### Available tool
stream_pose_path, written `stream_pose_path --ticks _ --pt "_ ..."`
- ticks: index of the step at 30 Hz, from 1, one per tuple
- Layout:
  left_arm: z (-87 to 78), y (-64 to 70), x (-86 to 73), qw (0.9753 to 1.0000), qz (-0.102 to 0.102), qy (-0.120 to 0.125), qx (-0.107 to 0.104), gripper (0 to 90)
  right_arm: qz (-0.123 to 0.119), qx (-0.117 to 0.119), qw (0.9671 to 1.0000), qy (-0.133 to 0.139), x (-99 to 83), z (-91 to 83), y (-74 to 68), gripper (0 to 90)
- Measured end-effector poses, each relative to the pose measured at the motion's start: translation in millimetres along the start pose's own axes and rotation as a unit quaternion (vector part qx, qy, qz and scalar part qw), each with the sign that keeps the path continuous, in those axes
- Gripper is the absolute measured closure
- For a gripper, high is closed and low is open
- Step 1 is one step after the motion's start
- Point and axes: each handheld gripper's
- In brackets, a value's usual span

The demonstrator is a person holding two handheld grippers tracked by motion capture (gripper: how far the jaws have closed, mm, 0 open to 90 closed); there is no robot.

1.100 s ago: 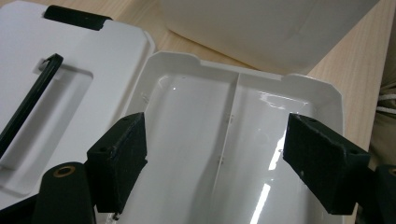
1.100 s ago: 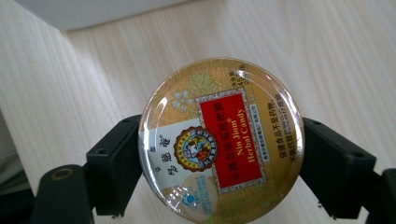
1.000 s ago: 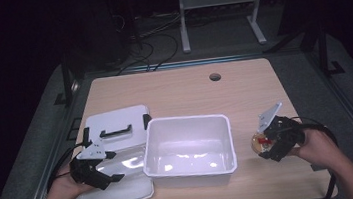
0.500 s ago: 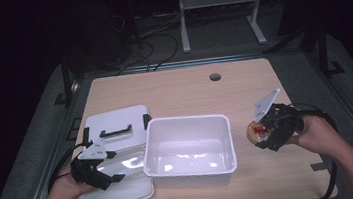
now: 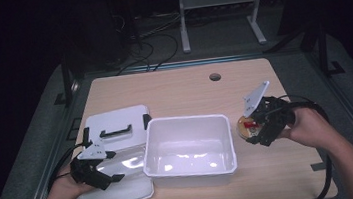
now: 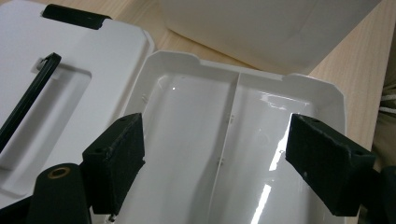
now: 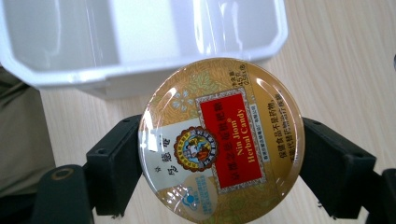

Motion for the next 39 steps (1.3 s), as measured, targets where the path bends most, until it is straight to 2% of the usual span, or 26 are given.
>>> stream_pose_path --ticks 15,26,31,34,39 --pt "-1.4 -0.7 -1.1 1.0000 0.001 0.002 0.000 19.2 -0.034 0.020 0.9991 -0.015 47.3 8.4 -2.1 19.9" --pt "-2.5 -0.8 -1.6 1.0000 0.001 0.006 0.000 19.2 -0.051 0.036 0.9977 -0.028 70.3 22.7 -5.0 19.9" --pt "-2.9 -1.5 -2.5 1.0000 0.001 0.004 0.001 19.2 -0.049 0.044 0.9974 -0.031 76.3 30.9 -4.5 19.9" --pt "-3.2 -1.8 -3.3 1.0000 -0.001 0.007 0.002 19.2 -0.048 0.048 0.9968 -0.043 80.4 40.9 -4.5 19.9" --pt "-2.8 -1.6 -4.2 1.0000 -0.005 0.007 0.002 19.1 -0.044 0.054 0.9967 -0.042 83.9 47.7 -4.0 19.9"
Point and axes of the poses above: each handheld gripper's, and its own axes: z roughly forward along the jaws, x roughly out of its top, y roughly to its right, and after that the axes turned 10 degrees about x, right-handed
